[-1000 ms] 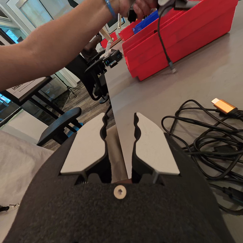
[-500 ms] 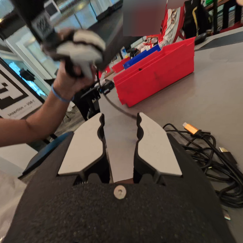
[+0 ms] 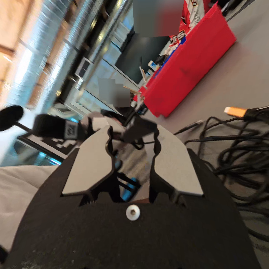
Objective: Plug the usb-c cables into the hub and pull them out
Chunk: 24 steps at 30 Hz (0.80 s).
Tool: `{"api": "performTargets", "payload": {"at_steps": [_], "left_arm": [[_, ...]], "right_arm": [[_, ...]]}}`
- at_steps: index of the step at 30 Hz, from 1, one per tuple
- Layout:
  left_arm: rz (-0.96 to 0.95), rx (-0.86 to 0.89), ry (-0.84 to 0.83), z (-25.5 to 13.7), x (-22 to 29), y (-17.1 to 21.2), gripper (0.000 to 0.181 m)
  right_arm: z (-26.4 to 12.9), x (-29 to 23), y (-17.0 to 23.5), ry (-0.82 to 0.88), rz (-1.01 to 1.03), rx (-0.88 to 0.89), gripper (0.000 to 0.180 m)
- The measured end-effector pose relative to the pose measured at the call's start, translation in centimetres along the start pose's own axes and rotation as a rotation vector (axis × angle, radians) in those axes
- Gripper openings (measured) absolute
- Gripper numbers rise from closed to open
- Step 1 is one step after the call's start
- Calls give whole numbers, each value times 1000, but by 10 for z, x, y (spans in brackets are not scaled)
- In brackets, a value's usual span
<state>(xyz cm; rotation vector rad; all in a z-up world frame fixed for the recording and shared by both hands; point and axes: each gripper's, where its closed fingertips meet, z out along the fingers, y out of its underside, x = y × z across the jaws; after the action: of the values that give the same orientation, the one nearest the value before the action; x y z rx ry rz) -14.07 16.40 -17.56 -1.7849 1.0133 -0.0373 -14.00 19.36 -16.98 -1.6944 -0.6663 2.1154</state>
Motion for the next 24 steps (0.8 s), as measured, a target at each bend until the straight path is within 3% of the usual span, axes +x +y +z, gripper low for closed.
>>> {"api": "performTargets", "payload": {"at_steps": [2,8,11,14,17,21,24], "left_arm": [[47,7,-50,2,6,-1,8],[-29,71,-106,3,9,2,9],[-57,117,-101,-1,8,5,35],[-43,189,-136,-4,1,9,55],[21,221,-95,-1,13,16,62],[79,452,-213,-20,12,-9,41],[20,433,-212,-17,9,-11,42]], "right_arm": [[0,-3,0,-53,67,14,24],[-3,-1,4,-59,139,26,23],[-7,-7,2,-108,182,28,23],[-12,-5,1,-68,90,-2,23],[-11,-10,0,-77,1,-45,23],[-6,-15,-1,-190,143,13,22],[3,-25,3,-293,268,65,23]]}}
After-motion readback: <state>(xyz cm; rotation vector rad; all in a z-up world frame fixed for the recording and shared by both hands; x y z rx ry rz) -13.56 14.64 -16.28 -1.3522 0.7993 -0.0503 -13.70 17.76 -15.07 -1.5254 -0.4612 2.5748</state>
